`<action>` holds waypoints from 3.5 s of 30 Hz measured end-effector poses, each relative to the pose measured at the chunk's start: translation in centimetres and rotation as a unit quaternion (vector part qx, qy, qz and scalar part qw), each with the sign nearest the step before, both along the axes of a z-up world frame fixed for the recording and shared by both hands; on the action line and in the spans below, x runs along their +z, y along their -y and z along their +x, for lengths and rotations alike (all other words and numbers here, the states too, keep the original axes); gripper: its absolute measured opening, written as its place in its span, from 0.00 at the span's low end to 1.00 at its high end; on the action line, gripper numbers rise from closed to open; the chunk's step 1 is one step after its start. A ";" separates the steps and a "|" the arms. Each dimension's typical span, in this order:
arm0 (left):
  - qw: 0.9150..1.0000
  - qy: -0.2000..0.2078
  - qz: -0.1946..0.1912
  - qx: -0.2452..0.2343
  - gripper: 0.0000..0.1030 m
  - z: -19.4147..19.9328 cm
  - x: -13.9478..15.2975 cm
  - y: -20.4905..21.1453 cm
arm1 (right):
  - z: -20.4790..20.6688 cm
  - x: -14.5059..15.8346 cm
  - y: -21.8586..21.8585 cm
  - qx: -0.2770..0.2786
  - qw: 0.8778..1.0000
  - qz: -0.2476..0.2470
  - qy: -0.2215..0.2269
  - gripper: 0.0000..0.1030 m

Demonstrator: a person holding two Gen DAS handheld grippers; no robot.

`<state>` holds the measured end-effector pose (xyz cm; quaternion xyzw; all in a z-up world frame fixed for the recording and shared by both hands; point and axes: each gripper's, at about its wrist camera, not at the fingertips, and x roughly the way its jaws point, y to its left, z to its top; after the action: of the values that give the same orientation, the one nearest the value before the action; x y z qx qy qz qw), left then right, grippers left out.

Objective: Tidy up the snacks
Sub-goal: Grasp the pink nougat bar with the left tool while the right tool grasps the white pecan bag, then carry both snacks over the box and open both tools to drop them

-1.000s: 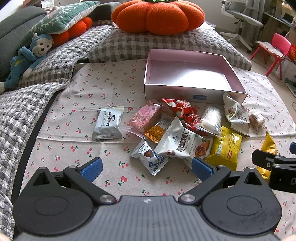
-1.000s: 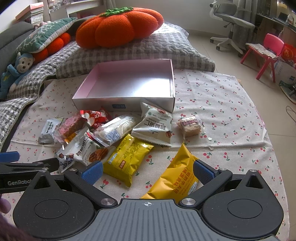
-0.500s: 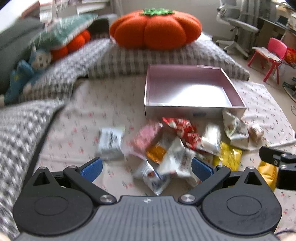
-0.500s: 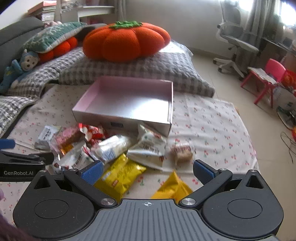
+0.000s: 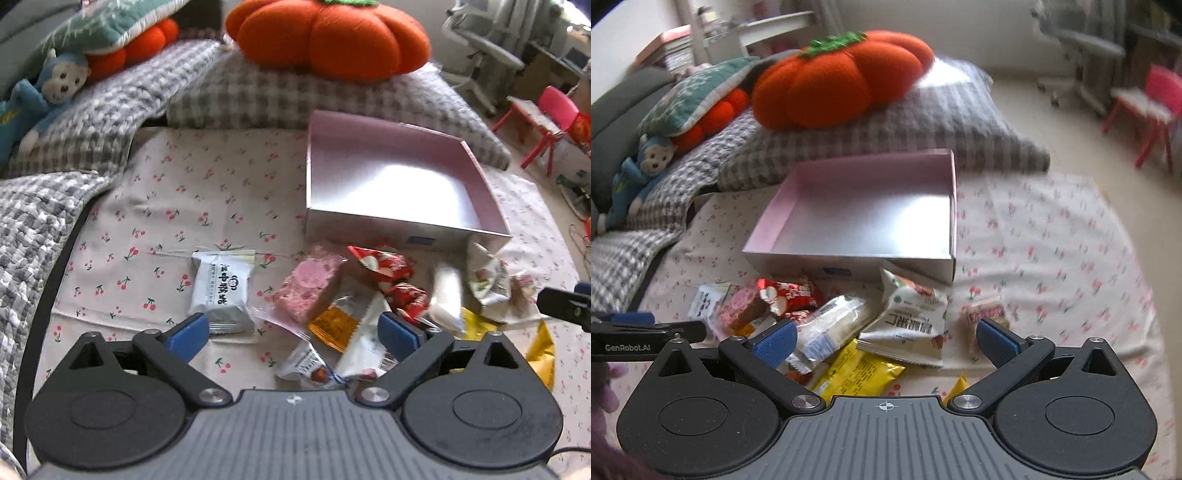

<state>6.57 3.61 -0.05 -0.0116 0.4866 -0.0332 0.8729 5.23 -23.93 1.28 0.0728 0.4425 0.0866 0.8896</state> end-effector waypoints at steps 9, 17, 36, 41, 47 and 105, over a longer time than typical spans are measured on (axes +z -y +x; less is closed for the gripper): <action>0.997 -0.010 -0.082 0.001 0.78 3.5 -1.6 -0.9 | 3.8 -2.2 3.0 -0.049 0.993 0.099 -0.052 0.90; 0.994 0.000 -0.089 -0.067 0.59 5.4 -3.0 -0.8 | 5.6 -4.6 4.7 -0.085 0.982 0.149 -0.084 0.73; 0.993 -0.038 -0.007 -0.108 0.45 5.6 -5.7 0.3 | 6.8 -7.3 1.7 -0.090 0.987 0.076 -0.113 0.67; 0.995 -0.031 0.009 -0.098 0.44 5.8 -5.8 1.2 | 6.7 -7.4 0.8 -0.080 0.991 0.050 -0.100 0.58; 0.996 -0.026 0.019 -0.089 0.33 5.8 -5.9 1.4 | 6.2 -7.3 -0.3 -0.063 0.994 0.013 -0.083 0.54; 0.993 0.109 -0.037 -0.029 0.29 9.1 -0.3 4.4 | 8.6 -2.1 1.8 -0.082 0.990 0.108 0.036 0.51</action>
<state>15.69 -0.79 -0.35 -0.0263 0.3869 -0.0772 0.9185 13.79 -25.75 -0.81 0.2010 0.3911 0.0632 0.8959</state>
